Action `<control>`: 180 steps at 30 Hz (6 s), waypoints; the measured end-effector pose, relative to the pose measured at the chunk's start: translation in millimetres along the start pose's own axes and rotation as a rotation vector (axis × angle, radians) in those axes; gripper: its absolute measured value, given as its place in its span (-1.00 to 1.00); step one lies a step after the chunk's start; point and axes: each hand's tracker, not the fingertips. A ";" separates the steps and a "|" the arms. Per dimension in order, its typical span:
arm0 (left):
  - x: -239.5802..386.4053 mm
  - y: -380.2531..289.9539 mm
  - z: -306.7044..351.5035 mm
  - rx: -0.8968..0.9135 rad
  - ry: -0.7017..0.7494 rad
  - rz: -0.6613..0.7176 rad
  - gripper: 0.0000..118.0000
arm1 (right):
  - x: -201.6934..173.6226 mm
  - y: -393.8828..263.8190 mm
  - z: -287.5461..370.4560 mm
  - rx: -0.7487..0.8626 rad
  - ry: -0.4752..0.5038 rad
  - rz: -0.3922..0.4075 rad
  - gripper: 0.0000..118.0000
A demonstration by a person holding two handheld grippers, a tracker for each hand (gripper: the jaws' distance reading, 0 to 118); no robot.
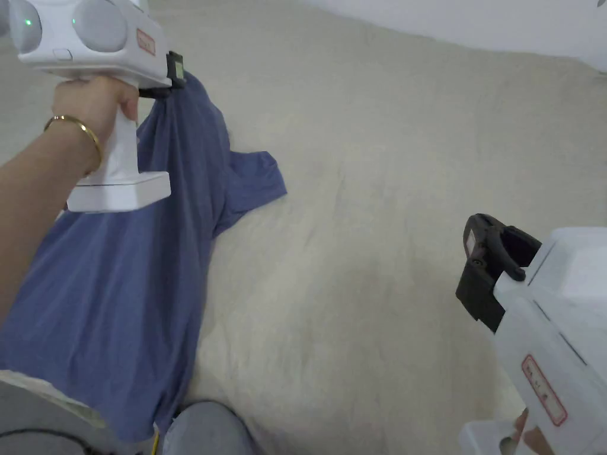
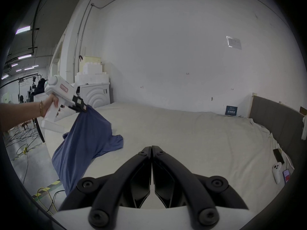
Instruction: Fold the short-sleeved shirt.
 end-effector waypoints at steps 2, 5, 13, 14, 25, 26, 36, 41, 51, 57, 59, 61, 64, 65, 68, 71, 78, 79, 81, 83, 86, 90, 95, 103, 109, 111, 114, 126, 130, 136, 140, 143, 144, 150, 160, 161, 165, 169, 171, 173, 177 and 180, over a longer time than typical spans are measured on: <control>4.8 13.4 26.3 0.056 -0.023 0.007 -1.00 | 2.1 2.0 15.5 0.026 -0.011 0.004 -0.99; 16.6 35.6 58.0 0.126 -0.036 -0.021 -1.00 | 8.7 7.1 33.8 0.054 -0.013 -0.026 -0.99; 110.5 57.1 153.4 0.303 -0.216 -0.185 -1.00 | 32.6 18.9 77.8 0.126 -0.088 -0.038 -0.99; 126.2 55.7 160.0 0.314 -0.250 -0.211 -1.00 | 37.7 19.1 81.9 0.135 -0.105 -0.039 -0.99; 330.0 -44.8 188.1 0.261 -0.689 -0.462 -1.00 | 107.8 10.3 149.0 0.158 -0.354 -0.090 -0.99; 347.8 -61.0 187.4 0.249 -0.713 -0.490 -1.00 | 112.3 8.2 155.3 0.156 -0.374 -0.090 -0.99; 511.0 -254.8 165.0 -0.065 -0.893 -0.686 -1.00 | 154.4 -19.9 201.6 0.108 -0.549 -0.152 -0.99; 554.1 -340.2 146.7 -0.293 -0.853 -0.735 -0.84 | 166.3 -33.2 208.0 0.078 -0.582 -0.172 -0.99; 495.6 -300.0 104.4 -0.545 -0.906 -0.353 1.00 | 170.7 -44.8 196.5 0.040 -0.569 -0.188 -0.99; 456.2 -266.0 63.4 -0.300 -0.820 -0.277 1.00 | 169.7 -40.5 179.9 0.035 -0.525 -0.182 -0.99; 406.1 -213.5 82.8 -0.216 -0.795 -0.259 1.00 | 166.3 -35.9 168.9 0.037 -0.508 -0.172 -0.99; 370.4 -187.7 95.7 -0.096 -0.685 -0.255 1.00 | 163.8 -32.6 159.8 0.042 -0.491 -0.159 -0.99; 330.3 -164.9 98.7 0.075 -0.548 -0.249 0.96 | 155.8 -26.0 144.3 0.056 -0.465 -0.139 -0.99; 316.1 -160.0 103.5 0.118 -0.510 -0.242 0.92 | 153.2 -24.4 139.8 0.060 -0.458 -0.134 -0.99; 274.0 -151.8 120.6 0.212 -0.417 -0.230 0.58 | 143.0 -19.3 126.5 0.073 -0.437 -0.125 -0.99; 240.5 -156.4 118.8 0.281 -0.313 -0.284 0.28 | 135.5 -17.4 115.9 0.078 -0.422 -0.118 -0.99; 190.1 -182.5 101.9 0.344 -0.218 -0.319 -0.59 | 116.6 -17.2 106.4 0.093 -0.386 -0.104 -0.99; 189.5 -196.8 130.9 0.386 -0.212 -0.319 -0.59 | 113.9 -17.3 105.9 0.092 -0.383 -0.100 -0.99; 182.0 -208.1 137.8 0.392 -0.202 -0.308 -0.82 | 109.0 -18.8 105.2 0.090 -0.377 -0.095 -0.99; 177.1 -216.7 146.9 0.402 -0.202 -0.304 -1.00 | 107.3 -21.1 104.9 0.084 -0.367 -0.095 -0.99; 171.0 -226.8 152.0 0.396 -0.198 -0.289 -1.00 | 102.0 -25.5 105.6 0.075 -0.367 -0.099 -0.99; 167.8 -236.1 161.3 0.407 -0.188 -0.250 -1.00 | 99.9 -33.2 107.0 0.062 -0.369 -0.115 -0.99; 166.0 -237.5 155.6 0.394 -0.203 -0.236 -1.00 | 99.4 -39.5 106.2 0.040 -0.369 -0.117 -0.99; 170.5 -235.2 154.1 0.398 -0.221 -0.243 -1.00 | 103.7 -34.9 104.9 0.026 -0.380 -0.102 -0.99; 171.3 -231.8 150.5 0.368 -0.228 -0.241 -1.00 | 127.4 -14.1 92.9 -0.092 -0.378 -0.113 -0.89; 169.7 -230.6 144.6 0.356 -0.232 -0.243 -1.00 | 147.8 -6.6 83.9 -0.156 -0.366 -0.148 -0.23; 168.1 -228.7 140.1 0.353 -0.230 -0.240 -1.00 | 170.1 6.5 70.5 -0.199 -0.356 -0.193 0.43; 173.1 -216.0 118.7 0.342 -0.231 -0.226 -1.00 | 266.5 1.1 -48.8 -0.720 -0.349 -0.329 0.71; 176.0 -214.3 108.9 0.328 -0.222 -0.228 -1.00 | 279.4 -27.6 -79.9 -0.854 -0.323 -0.361 0.71; 180.0 -214.5 93.8 0.296 -0.207 -0.231 -1.00 | 285.5 -62.5 -106.9 -0.904 -0.335 -0.391 0.36; 181.1 -215.1 86.7 0.277 -0.201 -0.235 -1.00 | 284.6 -76.2 -113.2 -0.940 -0.324 -0.404 0.21; 182.0 -215.6 83.1 0.263 -0.196 -0.238 -1.00 | 281.8 -78.8 -114.3 -0.940 -0.309 -0.380 -0.17; 182.2 -215.6 82.3 0.258 -0.196 -0.237 -1.00 | 280.1 -78.1 -114.1 -0.936 -0.305 -0.379 -0.54; 181.5 -213.1 77.6 0.187 -0.227 -0.217 -0.84 | 273.2 -60.8 -103.5 -0.877 -0.314 -0.355 -0.95; 177.0 -153.5 27.7 -0.054 -0.289 -0.132 0.85 | 256.2 -9.8 -62.4 -0.676 -0.289 -0.314 -0.95; 177.4 -144.8 19.7 -0.089 -0.292 -0.129 0.90 | 255.2 -6.7 -58.6 -0.659 -0.286 -0.322 -0.95; 174.3 -118.0 -25.0 -0.214 -0.274 -0.102 0.96 | 251.8 0.3 -47.4 -0.602 -0.252 -0.349 -0.95; 178.1 -111.2 -68.0 -0.346 -0.159 -0.233 0.96 | 252.9 1.2 -41.1 -0.562 -0.248 -0.374 -0.95; 182.0 -114.5 -86.6 -0.405 -0.125 -0.310 0.96 | 262.5 -4.5 -45.3 -0.552 -0.246 -0.384 -0.95; 183.8 -118.1 -105.2 -0.459 -0.082 -0.322 0.96 | 265.8 -6.6 -46.4 -0.552 -0.244 -0.390 -0.95; 183.3 -125.2 -135.3 -0.482 -0.094 -0.277 0.88 | 282.9 -20.5 -52.8 -0.557 -0.240 -0.396 -0.95; 186.0 -133.4 -151.9 -0.516 -0.088 -0.313 0.53 | 284.7 -25.6 -55.2 -0.565 -0.232 -0.404 -0.95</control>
